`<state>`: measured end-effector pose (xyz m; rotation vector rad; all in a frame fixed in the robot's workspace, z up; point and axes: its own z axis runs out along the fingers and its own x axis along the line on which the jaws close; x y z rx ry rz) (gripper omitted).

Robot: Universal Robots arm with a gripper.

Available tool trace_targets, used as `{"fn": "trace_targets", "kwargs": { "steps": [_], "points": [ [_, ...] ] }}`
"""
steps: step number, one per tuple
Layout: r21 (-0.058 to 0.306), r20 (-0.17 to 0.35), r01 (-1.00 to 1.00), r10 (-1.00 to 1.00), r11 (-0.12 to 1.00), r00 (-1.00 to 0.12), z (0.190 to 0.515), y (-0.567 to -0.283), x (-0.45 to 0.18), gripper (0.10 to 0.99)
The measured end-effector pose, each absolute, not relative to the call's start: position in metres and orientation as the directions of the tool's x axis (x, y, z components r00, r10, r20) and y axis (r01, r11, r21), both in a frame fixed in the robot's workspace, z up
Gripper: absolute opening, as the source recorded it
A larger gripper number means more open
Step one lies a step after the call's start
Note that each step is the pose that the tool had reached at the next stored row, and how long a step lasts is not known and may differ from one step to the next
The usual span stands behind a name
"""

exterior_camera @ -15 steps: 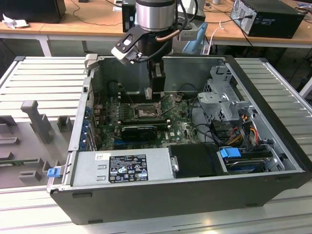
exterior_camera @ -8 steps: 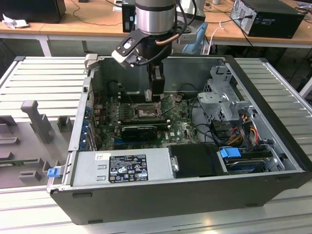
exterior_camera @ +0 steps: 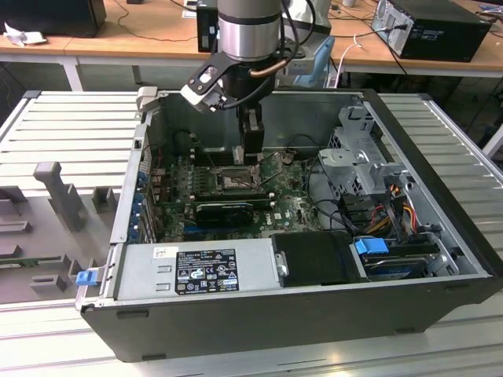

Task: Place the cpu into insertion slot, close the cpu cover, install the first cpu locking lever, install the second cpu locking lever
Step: 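Place the cpu into insertion slot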

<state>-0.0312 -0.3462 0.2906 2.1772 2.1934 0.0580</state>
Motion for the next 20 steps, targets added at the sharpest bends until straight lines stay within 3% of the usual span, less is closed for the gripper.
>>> {"fn": "trace_targets", "kwargs": {
  "steps": [20],
  "points": [
    [0.056,-0.009,0.998,1.0,0.007,-0.006,0.259,-0.336,-0.033,0.529]
  ]
}}
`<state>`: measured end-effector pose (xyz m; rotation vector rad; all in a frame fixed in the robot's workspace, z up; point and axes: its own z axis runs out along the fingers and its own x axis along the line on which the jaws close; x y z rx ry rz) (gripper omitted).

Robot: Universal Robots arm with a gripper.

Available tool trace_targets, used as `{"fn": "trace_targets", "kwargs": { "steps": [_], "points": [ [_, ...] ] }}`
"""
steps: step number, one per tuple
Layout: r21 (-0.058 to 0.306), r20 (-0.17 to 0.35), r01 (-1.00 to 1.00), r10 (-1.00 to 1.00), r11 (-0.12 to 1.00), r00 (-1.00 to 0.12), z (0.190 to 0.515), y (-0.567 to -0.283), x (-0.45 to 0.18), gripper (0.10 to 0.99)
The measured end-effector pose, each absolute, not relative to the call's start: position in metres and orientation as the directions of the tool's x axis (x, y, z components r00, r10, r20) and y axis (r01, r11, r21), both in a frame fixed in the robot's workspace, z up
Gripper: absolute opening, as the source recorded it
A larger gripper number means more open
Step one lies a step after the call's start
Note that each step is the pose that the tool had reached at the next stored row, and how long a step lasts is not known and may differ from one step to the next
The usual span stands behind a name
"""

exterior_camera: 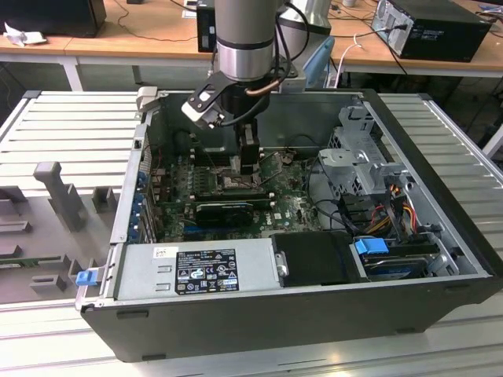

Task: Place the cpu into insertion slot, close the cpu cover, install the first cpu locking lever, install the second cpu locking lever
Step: 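Place the cpu into insertion slot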

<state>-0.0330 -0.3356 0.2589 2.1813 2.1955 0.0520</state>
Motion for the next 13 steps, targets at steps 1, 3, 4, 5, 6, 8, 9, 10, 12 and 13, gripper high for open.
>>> {"fn": "trace_targets", "kwargs": {
  "steps": [1,3,4,5,6,8,9,10,12,13],
  "points": [
    [0.056,-0.009,0.998,1.0,0.007,-0.006,0.259,-0.336,-0.033,0.529],
    [0.056,-0.009,0.998,1.0,0.007,-0.006,0.258,-0.336,-0.033,0.529],
    [0.056,-0.009,0.998,1.0,0.007,-0.006,0.257,-0.335,-0.033,0.529],
    [0.057,-0.008,0.998,1.0,0.008,-0.007,0.256,-0.334,-0.033,0.529],
    [0.057,-0.007,0.998,1.0,0.008,-0.007,0.255,-0.334,-0.033,0.529],
    [0.056,-0.006,0.998,1.0,0.009,-0.008,0.25,-0.333,-0.033,0.529],
    [0.057,-0.006,0.998,1.0,0.01,-0.01,0.248,-0.332,-0.033,0.529],
    [0.056,-0.006,0.998,1.0,0.011,-0.011,0.246,-0.331,-0.033,0.529],
    [0.056,-0.006,0.998,1.0,0.014,-0.013,0.243,-0.329,-0.033,0.529],
    [0.056,-0.006,0.998,1.0,0.015,-0.015,0.242,-0.327,-0.033,0.529]
  ]
}}
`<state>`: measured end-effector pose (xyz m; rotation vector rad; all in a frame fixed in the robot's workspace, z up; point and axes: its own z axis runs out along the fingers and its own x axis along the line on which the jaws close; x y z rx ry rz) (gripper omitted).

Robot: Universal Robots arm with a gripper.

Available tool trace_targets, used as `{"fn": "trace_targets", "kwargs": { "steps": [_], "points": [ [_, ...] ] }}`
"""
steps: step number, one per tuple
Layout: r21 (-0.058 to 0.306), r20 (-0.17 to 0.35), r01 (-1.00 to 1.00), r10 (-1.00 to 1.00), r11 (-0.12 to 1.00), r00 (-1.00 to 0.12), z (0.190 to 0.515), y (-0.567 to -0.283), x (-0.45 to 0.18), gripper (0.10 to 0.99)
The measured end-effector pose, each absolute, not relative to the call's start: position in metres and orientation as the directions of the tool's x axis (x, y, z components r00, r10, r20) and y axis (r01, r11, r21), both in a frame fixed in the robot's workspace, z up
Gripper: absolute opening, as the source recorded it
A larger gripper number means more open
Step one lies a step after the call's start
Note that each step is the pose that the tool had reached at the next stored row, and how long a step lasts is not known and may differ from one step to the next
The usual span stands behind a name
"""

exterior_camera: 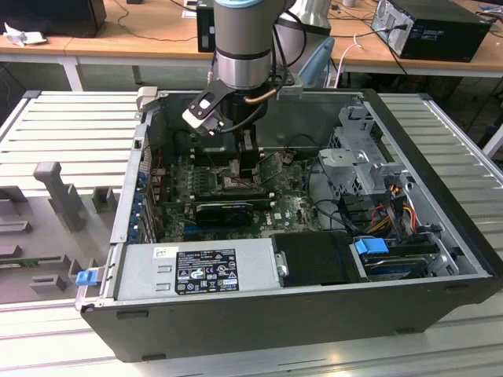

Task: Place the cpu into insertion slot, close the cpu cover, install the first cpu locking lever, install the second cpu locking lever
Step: 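Place the cpu into insertion slot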

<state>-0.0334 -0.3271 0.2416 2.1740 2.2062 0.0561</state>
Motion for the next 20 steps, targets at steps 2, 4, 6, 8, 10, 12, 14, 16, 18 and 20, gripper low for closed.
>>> {"fn": "trace_targets", "kwargs": {
  "steps": [2,4,6,8,10,12,14,16,18,20],
  "points": [
    [0.057,-0.005,0.998,1.0,0.018,-0.017,0.238,-0.325,-0.035,0.529],
    [0.057,-0.005,0.998,1.0,0.021,-0.021,0.233,-0.324,-0.039,0.529],
    [0.057,-0.005,0.998,1.0,0.023,-0.023,0.229,-0.322,-0.042,0.529],
    [0.056,-0.004,0.998,1.0,0.025,-0.024,0.226,-0.321,-0.044,0.529],
    [0.057,-0.004,0.998,1.0,0.025,-0.025,0.223,-0.319,-0.044,0.529],
    [0.056,-0.003,0.998,1.0,0.024,-0.024,0.221,-0.318,-0.044,0.529],
    [0.057,-0.002,0.998,1.0,0.021,-0.021,0.219,-0.316,-0.044,0.529],
    [0.056,-0.002,0.998,1.0,0.016,-0.015,0.217,-0.315,-0.044,0.529],
    [0.054,-0.002,0.998,1.0,0.008,-0.008,0.215,-0.314,-0.044,0.529],
    [0.053,-0.002,0.999,1.0,0.004,-0.004,0.213,-0.314,-0.044,0.529]
  ]
}}
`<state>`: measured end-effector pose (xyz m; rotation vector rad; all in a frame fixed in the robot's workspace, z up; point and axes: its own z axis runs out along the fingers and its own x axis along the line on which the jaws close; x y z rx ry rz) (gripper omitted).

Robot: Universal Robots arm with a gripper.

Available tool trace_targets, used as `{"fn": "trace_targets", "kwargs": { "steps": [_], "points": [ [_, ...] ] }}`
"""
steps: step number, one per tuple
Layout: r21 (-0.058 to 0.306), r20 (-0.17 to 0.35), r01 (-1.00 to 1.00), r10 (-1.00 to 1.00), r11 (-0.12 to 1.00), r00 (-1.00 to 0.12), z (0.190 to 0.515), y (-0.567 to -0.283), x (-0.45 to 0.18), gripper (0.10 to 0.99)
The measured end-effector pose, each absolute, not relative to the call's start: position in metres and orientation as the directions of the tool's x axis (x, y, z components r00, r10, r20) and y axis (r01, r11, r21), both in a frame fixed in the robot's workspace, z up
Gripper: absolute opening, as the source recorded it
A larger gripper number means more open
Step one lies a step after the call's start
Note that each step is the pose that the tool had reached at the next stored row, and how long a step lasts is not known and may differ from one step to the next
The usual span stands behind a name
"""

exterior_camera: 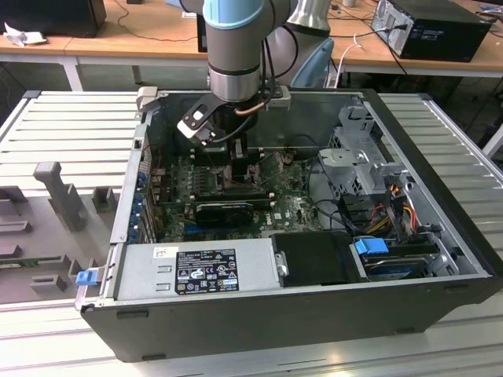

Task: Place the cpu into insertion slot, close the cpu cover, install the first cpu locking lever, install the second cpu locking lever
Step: 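Place the cpu into insertion slot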

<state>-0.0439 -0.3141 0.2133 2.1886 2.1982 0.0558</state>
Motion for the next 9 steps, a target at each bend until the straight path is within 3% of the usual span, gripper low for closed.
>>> {"fn": "trace_targets", "kwargs": {
  "steps": [9],
  "points": [
    [0.046,-0.002,0.999,1.0,0.0,0.0,0.2065,-0.314,-0.0416,0.529]
  ]
}}
